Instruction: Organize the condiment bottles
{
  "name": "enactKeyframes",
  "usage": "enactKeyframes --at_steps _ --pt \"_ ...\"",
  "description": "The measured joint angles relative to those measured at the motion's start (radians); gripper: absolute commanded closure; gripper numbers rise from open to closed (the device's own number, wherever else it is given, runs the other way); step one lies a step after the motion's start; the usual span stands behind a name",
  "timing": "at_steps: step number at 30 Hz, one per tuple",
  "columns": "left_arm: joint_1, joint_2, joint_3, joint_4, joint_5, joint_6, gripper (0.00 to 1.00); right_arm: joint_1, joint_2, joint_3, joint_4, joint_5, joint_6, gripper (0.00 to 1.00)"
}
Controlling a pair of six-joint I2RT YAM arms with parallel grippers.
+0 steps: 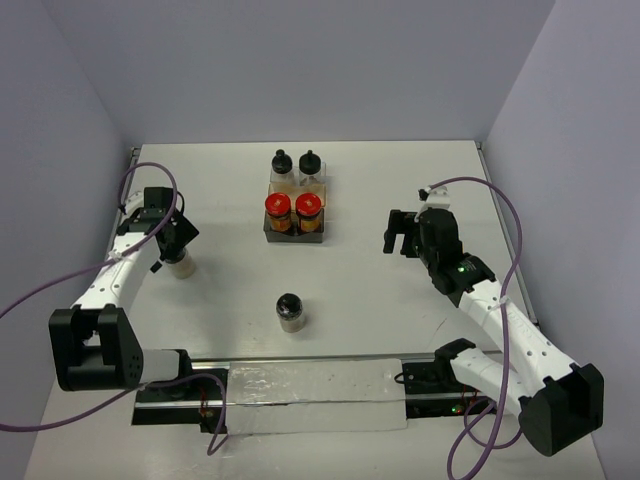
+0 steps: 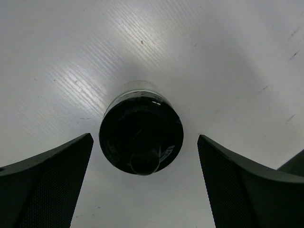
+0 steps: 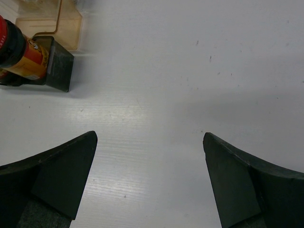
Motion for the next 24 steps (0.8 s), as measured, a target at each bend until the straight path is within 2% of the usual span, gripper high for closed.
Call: enactKeyframes --at_steps 4,10,16,19,20,21,22,23,24 --pt "0.008 0.021 0.000 0.010 0.000 -0.020 0.03 0.000 0.002 -0.001 0.000 0.000 0.000 0.00" --pt "0.009 0.038 0.000 0.025 -0.001 -0.049 0.12 0.000 0.002 -0.001 0.000 0.000 0.000 0.00" --pt "0.010 0.042 0.000 0.029 -0.001 -0.075 0.26 0.000 0.002 -0.002 0.000 0.003 0.000 0.00" --pt "0.010 0.042 0.001 0.032 -0.004 -0.080 0.44 0.000 0.002 -0.002 0.000 0.008 0.000 0.00" --pt "0.010 0.041 0.001 0.033 -0.006 -0.080 0.53 0.000 0.002 -0.002 0.000 0.009 0.000 0.00" --pt "0.010 0.039 0.001 0.033 -0.008 -0.079 0.56 0.000 0.002 -0.002 -0.001 0.010 0.000 0.00" --pt "0.011 0.038 0.001 0.033 -0.008 -0.078 0.77 0.000 0.002 -0.002 0.000 0.010 0.000 0.00" --pt "0.012 0.038 0.001 0.033 -0.008 -0.077 0.77 0.000 0.002 -0.003 0.000 0.011 0.000 0.00" --pt "0.012 0.036 0.002 0.032 -0.007 -0.073 0.85 0.000 0.002 -0.004 0.000 0.011 0.000 0.00"
